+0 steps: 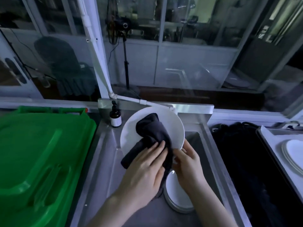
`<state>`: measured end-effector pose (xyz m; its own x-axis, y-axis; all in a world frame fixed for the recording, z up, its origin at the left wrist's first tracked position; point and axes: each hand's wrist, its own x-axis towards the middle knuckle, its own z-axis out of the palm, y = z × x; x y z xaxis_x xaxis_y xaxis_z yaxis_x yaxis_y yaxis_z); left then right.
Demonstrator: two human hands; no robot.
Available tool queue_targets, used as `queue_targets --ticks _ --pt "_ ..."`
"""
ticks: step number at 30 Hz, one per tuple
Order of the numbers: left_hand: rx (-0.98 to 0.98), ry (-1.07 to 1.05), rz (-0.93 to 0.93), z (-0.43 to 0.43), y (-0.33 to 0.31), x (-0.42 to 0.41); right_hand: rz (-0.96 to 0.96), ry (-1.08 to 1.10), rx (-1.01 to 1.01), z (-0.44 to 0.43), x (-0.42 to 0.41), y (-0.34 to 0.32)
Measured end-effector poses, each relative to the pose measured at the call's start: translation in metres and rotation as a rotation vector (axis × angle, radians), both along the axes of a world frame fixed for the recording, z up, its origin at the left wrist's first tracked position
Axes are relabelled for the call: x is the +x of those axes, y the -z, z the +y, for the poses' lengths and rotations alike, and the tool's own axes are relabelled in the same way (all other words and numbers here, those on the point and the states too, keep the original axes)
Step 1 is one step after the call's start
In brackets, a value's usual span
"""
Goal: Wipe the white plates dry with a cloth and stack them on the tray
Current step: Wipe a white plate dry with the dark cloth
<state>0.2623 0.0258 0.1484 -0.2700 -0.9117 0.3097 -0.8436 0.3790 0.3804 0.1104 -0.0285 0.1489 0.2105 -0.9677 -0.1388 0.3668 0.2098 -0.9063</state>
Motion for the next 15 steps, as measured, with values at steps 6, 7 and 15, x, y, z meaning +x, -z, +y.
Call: queue_targets --ticks 6,7,15 --pt "0.096 -0.002 0.136 -0.062 -0.003 0.018 -0.007 0.043 -0.021 0.01 0.033 0.01" --pt "0.103 -0.023 0.142 -0.069 0.0 0.023 0.006 0.04 -0.021 0.011 0.034 0.008" --pt "0.071 -0.1 0.045 -0.06 0.016 0.056 0.051 0.119 -0.053 -0.007 0.007 -0.015"
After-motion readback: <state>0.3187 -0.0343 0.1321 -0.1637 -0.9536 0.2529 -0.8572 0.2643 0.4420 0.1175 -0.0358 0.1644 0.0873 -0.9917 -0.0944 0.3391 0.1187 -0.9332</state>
